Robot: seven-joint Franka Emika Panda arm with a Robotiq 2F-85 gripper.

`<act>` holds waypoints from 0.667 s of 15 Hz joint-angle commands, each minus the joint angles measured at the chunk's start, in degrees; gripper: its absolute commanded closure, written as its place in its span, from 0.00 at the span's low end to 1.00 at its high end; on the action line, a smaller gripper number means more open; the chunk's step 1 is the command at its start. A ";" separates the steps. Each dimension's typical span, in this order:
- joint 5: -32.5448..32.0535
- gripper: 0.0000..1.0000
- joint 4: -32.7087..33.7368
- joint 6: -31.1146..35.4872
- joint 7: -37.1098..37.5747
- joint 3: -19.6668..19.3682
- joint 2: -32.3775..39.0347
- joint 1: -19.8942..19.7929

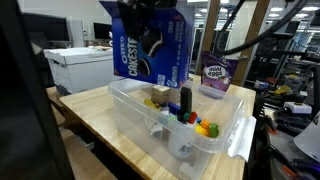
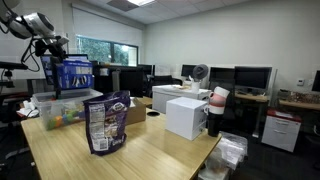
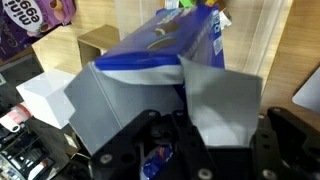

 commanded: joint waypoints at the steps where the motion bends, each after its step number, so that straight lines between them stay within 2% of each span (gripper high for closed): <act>1: -2.63 1.00 -1.63 2.52 0.41 -0.39 -1.44 0.89; 5: -2.81 0.99 -4.10 5.54 1.44 -0.42 -2.42 0.75; 10: -2.83 0.99 -10.28 10.22 5.60 -0.64 -5.21 0.36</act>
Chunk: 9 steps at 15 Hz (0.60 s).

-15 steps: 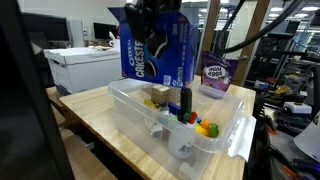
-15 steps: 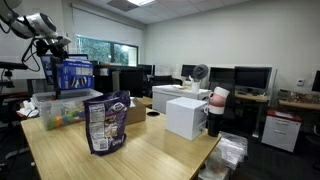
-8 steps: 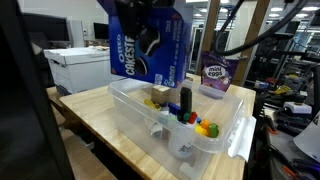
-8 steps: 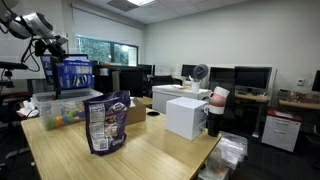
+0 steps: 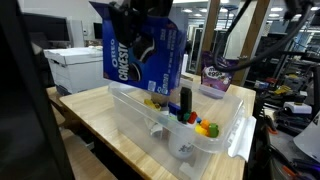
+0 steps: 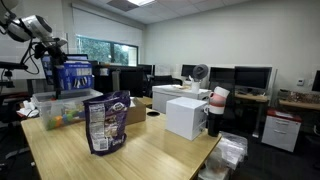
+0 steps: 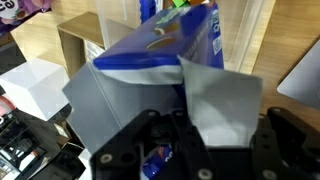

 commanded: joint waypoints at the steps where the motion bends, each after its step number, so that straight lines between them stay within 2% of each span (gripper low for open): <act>1: -0.97 0.99 -7.86 4.34 4.55 -0.35 -4.86 -0.31; 9: -0.84 0.99 -12.51 2.83 9.45 0.39 -7.85 -0.57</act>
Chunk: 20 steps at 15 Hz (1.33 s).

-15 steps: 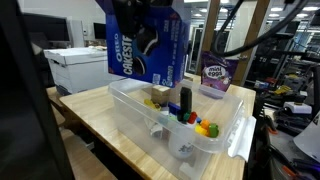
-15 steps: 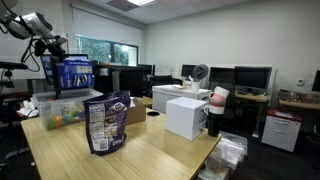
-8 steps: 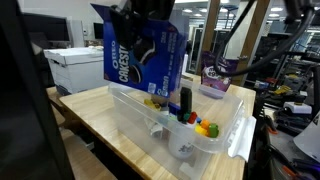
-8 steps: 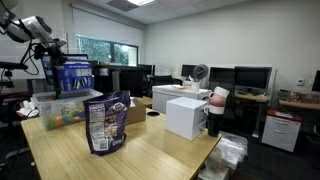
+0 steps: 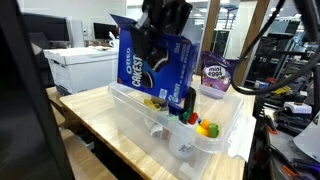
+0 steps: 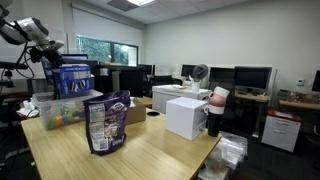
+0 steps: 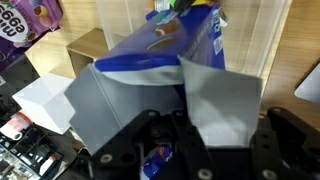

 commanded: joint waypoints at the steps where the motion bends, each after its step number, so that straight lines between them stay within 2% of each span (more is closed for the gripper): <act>1: -0.66 0.99 -4.78 0.56 3.09 0.64 -4.20 -0.66; 9: 3.18 0.99 -6.42 2.55 1.85 0.92 -4.45 -2.30; 20: 13.23 0.99 -8.44 12.39 -1.23 0.68 -4.37 -6.56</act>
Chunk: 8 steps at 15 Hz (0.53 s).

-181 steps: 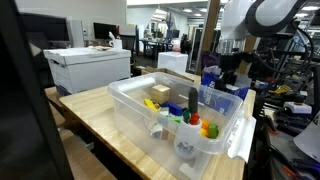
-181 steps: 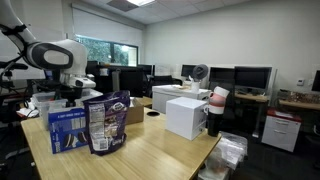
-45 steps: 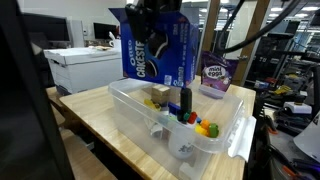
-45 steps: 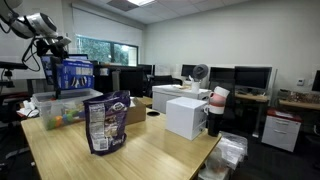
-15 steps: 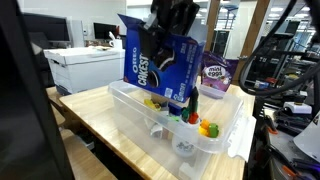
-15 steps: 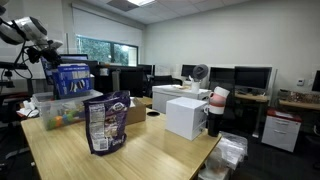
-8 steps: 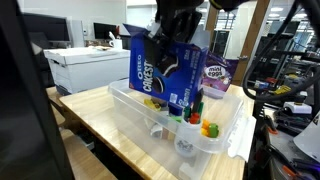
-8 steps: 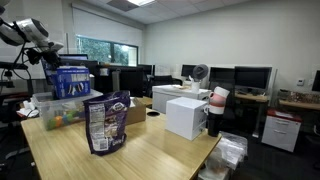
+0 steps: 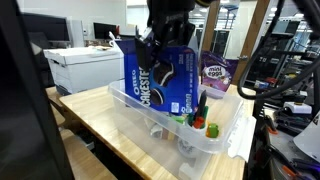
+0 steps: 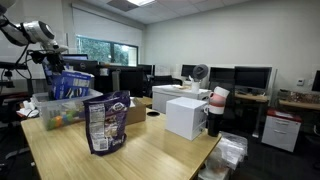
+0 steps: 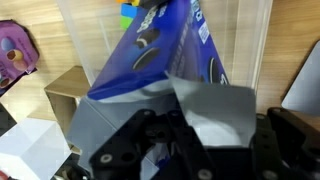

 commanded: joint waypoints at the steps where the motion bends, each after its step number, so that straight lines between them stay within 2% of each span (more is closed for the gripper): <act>1: 3.87 0.99 -3.21 4.61 -1.94 0.38 -2.19 -2.35; 5: 4.01 0.99 -3.66 5.27 -0.94 -0.11 -2.43 -3.22; 8: 0.08 0.99 -3.72 3.52 1.66 -0.59 -2.22 -2.77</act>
